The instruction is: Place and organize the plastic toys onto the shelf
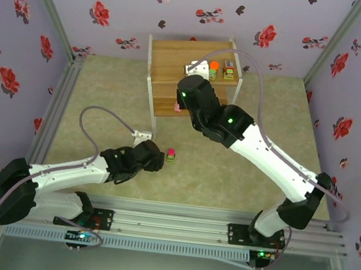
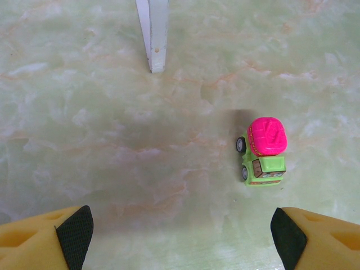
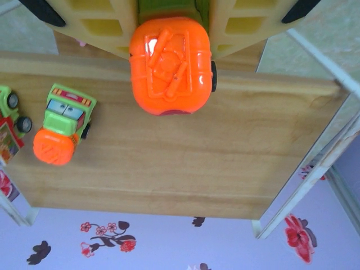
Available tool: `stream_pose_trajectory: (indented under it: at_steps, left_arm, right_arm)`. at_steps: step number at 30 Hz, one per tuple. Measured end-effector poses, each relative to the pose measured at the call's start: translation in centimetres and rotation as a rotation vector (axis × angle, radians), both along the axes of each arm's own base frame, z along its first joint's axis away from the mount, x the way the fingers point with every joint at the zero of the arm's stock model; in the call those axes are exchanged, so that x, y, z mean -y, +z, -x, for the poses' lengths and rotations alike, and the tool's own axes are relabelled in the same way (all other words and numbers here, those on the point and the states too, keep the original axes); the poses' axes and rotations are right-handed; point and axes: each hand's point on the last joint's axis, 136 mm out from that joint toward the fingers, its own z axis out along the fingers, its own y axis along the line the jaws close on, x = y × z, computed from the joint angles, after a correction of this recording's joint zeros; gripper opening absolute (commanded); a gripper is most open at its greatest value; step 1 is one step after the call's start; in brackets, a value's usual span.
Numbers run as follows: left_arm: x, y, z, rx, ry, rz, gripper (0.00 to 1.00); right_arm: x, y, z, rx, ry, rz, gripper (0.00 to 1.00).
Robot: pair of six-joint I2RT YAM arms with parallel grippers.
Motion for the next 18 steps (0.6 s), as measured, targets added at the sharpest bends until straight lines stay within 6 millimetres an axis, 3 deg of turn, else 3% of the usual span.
stream_pose_trajectory:
  at_steps: [9,18]
  left_arm:
    - [0.0,0.0,0.0,0.0,0.0,-0.001,0.86]
    - [0.0,0.1,0.0,0.001,-0.001,0.001,0.86]
  right_arm:
    - [0.7,0.1,-3.4,-0.012,-0.06,0.018,0.21]
    - [-0.4,0.4,-4.9,-0.028,-0.059,0.023,0.22]
